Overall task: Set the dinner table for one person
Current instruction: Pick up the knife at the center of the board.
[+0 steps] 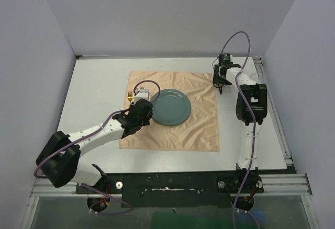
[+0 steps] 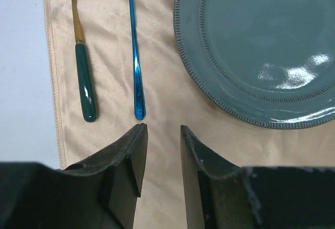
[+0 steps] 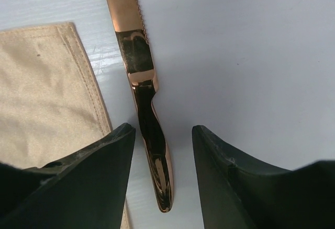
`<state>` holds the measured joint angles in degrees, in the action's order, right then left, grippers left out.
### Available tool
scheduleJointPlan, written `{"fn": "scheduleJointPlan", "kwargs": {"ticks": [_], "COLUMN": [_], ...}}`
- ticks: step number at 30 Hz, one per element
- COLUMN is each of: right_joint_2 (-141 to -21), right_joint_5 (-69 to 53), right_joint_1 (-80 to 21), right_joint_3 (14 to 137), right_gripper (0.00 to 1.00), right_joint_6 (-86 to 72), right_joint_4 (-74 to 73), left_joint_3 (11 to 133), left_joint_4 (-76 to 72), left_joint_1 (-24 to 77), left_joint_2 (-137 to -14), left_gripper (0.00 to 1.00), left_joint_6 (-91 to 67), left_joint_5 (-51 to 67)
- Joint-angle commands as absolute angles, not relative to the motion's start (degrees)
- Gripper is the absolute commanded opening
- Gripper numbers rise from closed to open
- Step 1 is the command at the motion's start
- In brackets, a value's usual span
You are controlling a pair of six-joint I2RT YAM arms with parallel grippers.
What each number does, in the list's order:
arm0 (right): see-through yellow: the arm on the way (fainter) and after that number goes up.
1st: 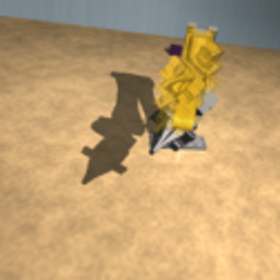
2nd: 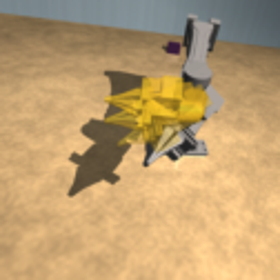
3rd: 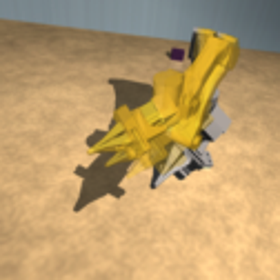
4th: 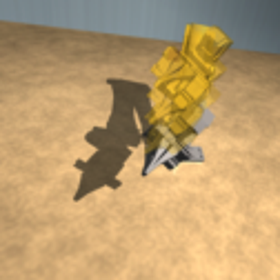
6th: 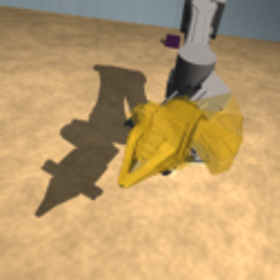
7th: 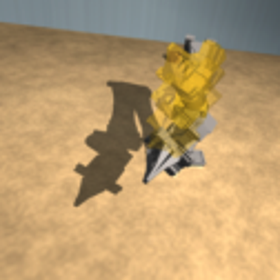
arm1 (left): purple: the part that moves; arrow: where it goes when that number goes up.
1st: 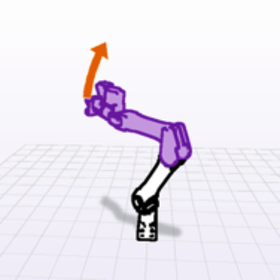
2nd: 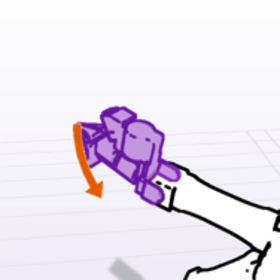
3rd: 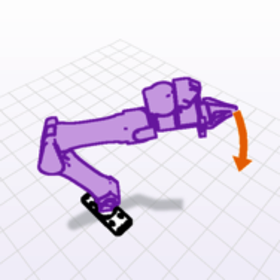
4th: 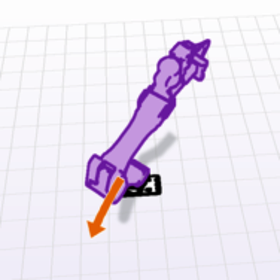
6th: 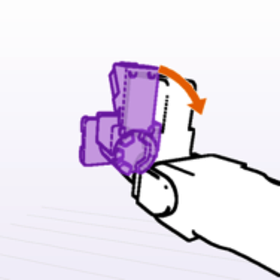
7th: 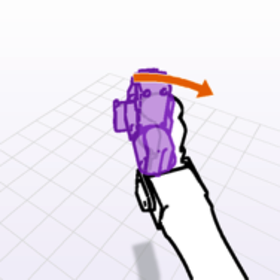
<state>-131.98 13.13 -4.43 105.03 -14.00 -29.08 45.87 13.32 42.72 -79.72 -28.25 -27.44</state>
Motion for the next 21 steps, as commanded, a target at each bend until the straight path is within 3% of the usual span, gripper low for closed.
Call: {"fn": "scheduleJointPlan", "kwargs": {"ticks": [1, 13, 18, 21], "right_joint_2": [-132.1, -134.4, -134.8, -134.8], "right_joint_5": [12.7, 11.3, 7.9, 4.0], "right_joint_1": [-4.0, -3.7, -3.2, -2.5], "right_joint_3": [104.7, 105.2, 103.5, 101.4], "right_gripper": [0.49, 0.34, 0.22, 0.09], "right_joint_6": [-13.8, -14.0, -14.5, -15.6], "right_joint_4": [-27.7, -28.0, -27.3, -25.7], "left_joint_3": [47.9, 48.0, 48.1, 48.1], "left_joint_4": [13.0, 13.5, 13.7, 14.1], "left_joint_1": [43.1, 43.1, 43.1, 43.1], "left_joint_2": [-80.1, -79.7, -79.9, -80.0], "left_gripper": [0.29, 0.29, 0.28, 0.28], "left_joint_6": [-28.1, -28.0, -28.1, -28.1], "left_joint_5": [-29.4, -29.6, -29.6, -29.8]}}
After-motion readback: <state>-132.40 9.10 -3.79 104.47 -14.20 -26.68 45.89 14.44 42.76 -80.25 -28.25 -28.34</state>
